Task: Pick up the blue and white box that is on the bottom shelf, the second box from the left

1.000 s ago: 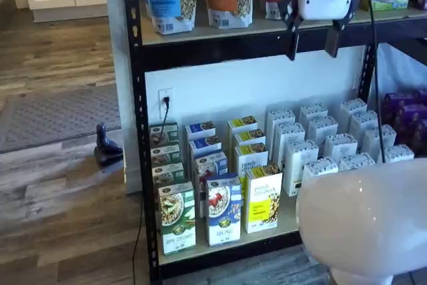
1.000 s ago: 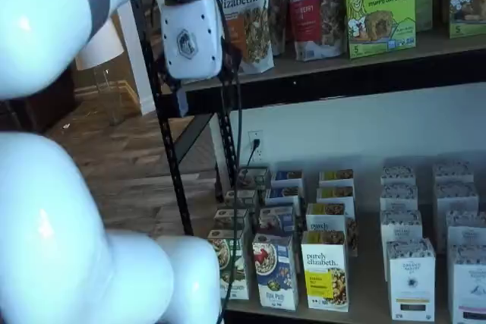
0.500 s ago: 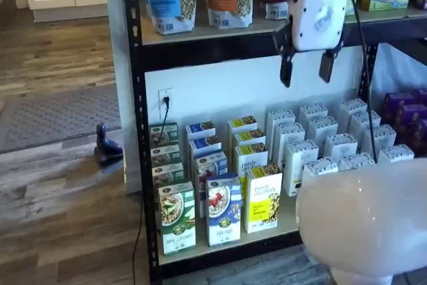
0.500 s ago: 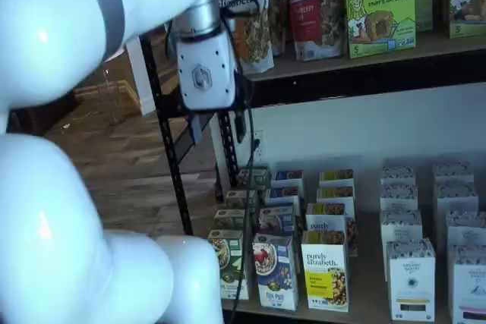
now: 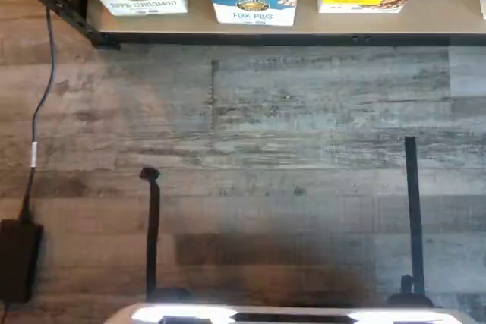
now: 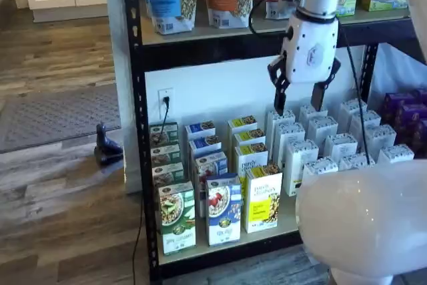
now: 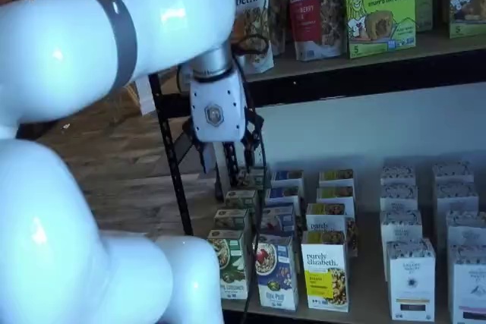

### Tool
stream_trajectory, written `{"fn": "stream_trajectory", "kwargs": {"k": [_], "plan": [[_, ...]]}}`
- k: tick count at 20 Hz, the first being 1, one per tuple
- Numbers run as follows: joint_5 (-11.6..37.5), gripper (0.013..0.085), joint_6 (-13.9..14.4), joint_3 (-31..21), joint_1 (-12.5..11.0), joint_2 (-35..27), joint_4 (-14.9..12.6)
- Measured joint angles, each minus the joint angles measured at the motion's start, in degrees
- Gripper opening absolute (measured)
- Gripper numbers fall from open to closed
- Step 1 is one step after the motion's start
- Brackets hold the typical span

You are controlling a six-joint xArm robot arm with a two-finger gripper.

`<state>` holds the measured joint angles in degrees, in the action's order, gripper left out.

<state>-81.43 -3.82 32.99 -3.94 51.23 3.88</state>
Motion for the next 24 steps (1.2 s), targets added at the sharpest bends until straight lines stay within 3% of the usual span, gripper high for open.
{"fn": "stream_trajectory", "kwargs": {"k": [14,24], "plan": [[14.6,0.085,0.9,-10.5,2.3,-3.9,1.5],[24.1,0.085,1.9,-14.8,4.3,-10.8,1.8]]}}
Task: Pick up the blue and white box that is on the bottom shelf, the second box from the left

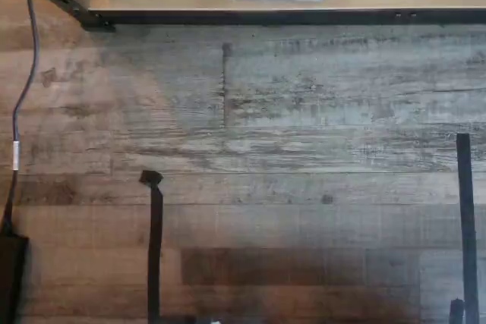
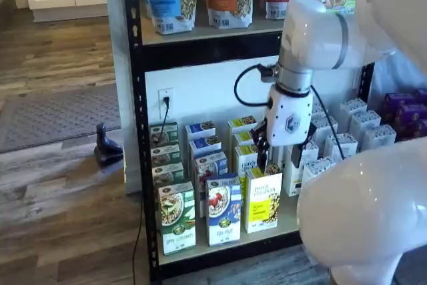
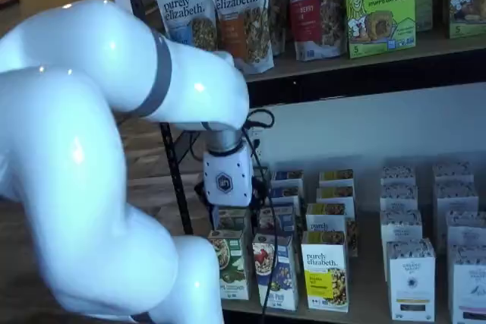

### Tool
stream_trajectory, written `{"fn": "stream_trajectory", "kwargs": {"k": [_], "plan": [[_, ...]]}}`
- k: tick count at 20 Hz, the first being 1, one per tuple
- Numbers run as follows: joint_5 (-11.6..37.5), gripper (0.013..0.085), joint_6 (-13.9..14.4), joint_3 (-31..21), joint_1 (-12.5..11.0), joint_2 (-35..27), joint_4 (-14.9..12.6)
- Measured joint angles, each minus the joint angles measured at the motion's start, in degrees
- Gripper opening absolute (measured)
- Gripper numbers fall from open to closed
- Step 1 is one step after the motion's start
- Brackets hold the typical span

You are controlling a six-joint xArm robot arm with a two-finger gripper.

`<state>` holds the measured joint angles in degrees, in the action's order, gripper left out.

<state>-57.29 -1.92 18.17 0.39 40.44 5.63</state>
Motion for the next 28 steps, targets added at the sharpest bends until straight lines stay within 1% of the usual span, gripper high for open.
{"fn": "stream_trajectory", "kwargs": {"k": [5,12,17,20,24,28], "plan": [[6.9,0.085,2.0,-2.2,2.1,-3.0,-0.8],[14.6,0.085,6.8,-2.7,5.3,-10.1,-3.7],[17.9,0.085,9.5,-1.7,6.3,-14.6,-6.0],[20.8,0.085,9.1,-1.0,6.7,-18.0,-5.1],[24.4,0.085,8.5,-0.2,7.0,-21.2,-3.9],[25.8,0.085,9.2,1.5,6.9,-23.9,-5.1]]}}
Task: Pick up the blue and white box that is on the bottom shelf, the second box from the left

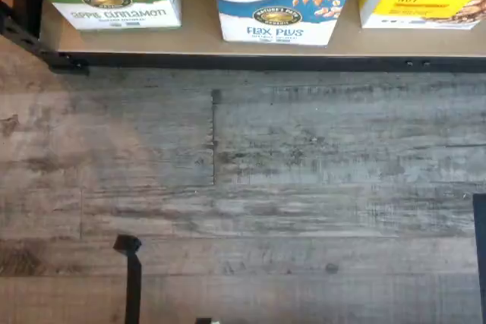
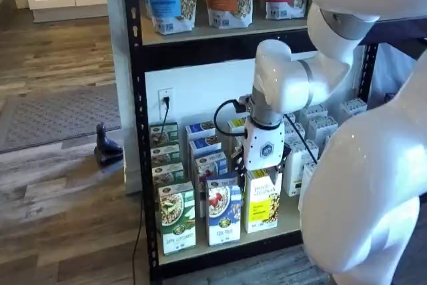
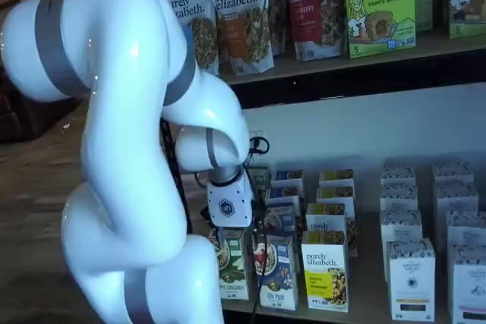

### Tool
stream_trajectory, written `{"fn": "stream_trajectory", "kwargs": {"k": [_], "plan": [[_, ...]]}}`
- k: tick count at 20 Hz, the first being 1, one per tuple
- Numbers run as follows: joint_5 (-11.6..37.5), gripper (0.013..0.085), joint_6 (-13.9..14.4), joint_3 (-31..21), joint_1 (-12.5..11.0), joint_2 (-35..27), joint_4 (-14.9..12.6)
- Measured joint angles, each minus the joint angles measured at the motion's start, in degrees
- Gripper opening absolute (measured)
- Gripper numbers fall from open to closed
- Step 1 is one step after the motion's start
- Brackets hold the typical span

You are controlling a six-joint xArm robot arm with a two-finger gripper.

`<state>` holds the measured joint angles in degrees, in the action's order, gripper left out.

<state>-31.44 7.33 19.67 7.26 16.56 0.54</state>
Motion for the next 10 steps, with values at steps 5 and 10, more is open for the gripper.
{"fn": "stream_trajectory", "kwargs": {"k": [5,10], "plan": [[1.6,0.085,-0.6,2.1,0.2,-3.1,0.9],[2.7,0.085,-0.8,4.5,0.4,-6.7,1.4]]}}
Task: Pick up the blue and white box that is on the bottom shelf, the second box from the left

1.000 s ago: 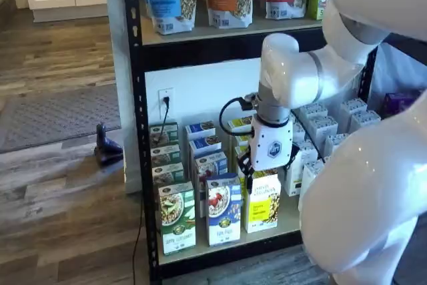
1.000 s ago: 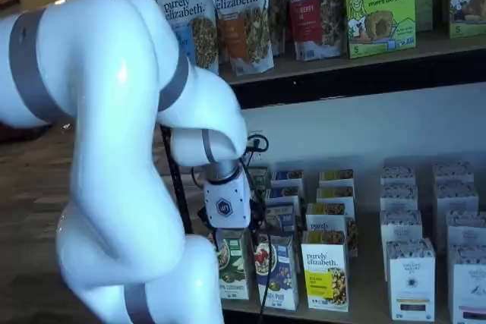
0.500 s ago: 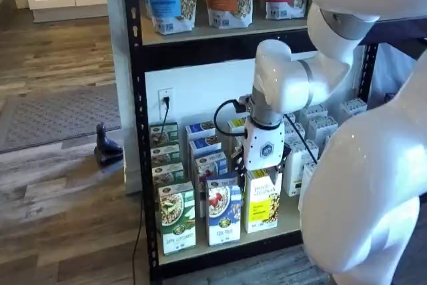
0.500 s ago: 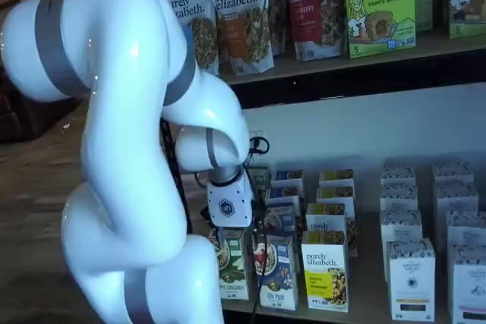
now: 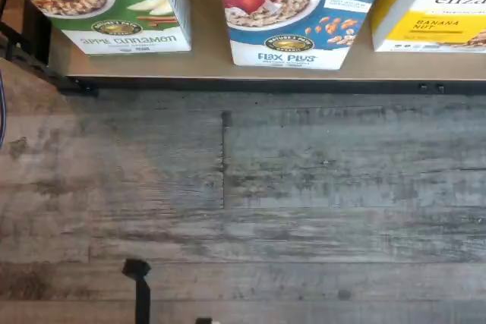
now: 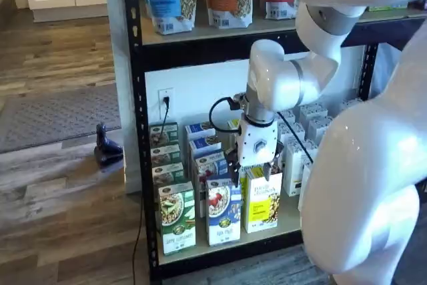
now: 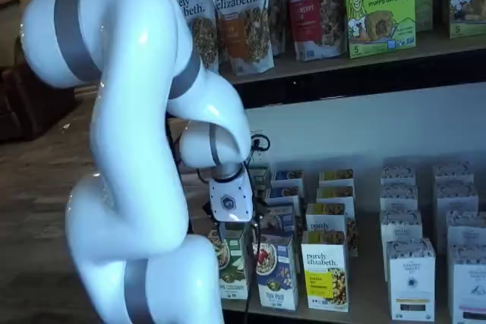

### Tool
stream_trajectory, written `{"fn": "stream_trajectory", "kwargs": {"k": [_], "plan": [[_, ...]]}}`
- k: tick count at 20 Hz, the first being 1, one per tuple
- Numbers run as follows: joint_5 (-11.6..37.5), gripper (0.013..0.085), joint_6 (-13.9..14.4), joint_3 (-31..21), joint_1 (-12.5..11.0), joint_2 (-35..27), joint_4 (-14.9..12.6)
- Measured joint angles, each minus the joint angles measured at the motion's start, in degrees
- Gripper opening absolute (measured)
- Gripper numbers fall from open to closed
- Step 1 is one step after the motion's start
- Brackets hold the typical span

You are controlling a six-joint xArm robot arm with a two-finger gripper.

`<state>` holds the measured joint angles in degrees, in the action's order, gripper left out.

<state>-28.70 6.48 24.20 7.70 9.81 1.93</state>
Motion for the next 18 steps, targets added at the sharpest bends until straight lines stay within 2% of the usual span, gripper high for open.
{"fn": "stream_trajectory", "kwargs": {"k": [8,18], "plan": [[2.5,0.085,-2.7,4.8,-0.6,-8.5,2.3],[6.6,0.085,-7.7,12.7,-1.6,-20.5,6.4]]}}
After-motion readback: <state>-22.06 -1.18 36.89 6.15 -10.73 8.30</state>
